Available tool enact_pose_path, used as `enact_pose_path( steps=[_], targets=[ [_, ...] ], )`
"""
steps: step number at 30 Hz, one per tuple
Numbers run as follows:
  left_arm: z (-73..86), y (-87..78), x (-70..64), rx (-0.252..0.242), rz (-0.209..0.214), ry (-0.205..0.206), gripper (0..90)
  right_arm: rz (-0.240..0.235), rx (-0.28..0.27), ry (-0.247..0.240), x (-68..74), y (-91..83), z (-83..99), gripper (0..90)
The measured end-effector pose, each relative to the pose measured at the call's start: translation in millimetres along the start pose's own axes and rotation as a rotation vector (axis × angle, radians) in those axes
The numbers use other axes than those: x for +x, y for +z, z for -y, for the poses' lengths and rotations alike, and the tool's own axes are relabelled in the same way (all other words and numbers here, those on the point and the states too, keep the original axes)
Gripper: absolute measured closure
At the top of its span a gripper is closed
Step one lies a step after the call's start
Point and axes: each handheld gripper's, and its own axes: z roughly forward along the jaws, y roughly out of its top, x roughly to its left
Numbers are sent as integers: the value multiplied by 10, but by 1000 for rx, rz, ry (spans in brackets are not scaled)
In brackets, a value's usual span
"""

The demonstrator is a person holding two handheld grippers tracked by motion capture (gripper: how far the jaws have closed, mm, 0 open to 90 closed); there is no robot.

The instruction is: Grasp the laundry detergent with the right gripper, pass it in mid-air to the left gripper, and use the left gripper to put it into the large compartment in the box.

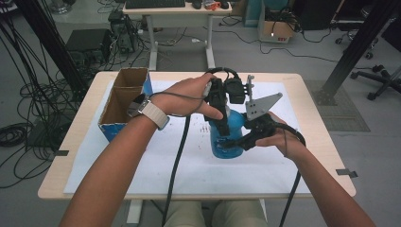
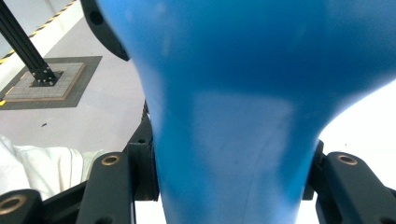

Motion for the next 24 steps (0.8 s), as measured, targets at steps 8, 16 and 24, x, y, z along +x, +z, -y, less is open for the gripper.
enact_pose_path(
  steps=[8, 16, 24],
  targets=[
    [1, 3, 3, -2, 2, -2, 374, 2, -2, 7, 4, -1, 2, 434],
    [-3, 9, 8, 1, 3, 1, 374, -2, -2, 4, 0, 0, 10, 434],
    [-4, 9, 16, 1, -3, 13, 374, 0, -1, 3, -3, 3, 13, 433]
  ],
)
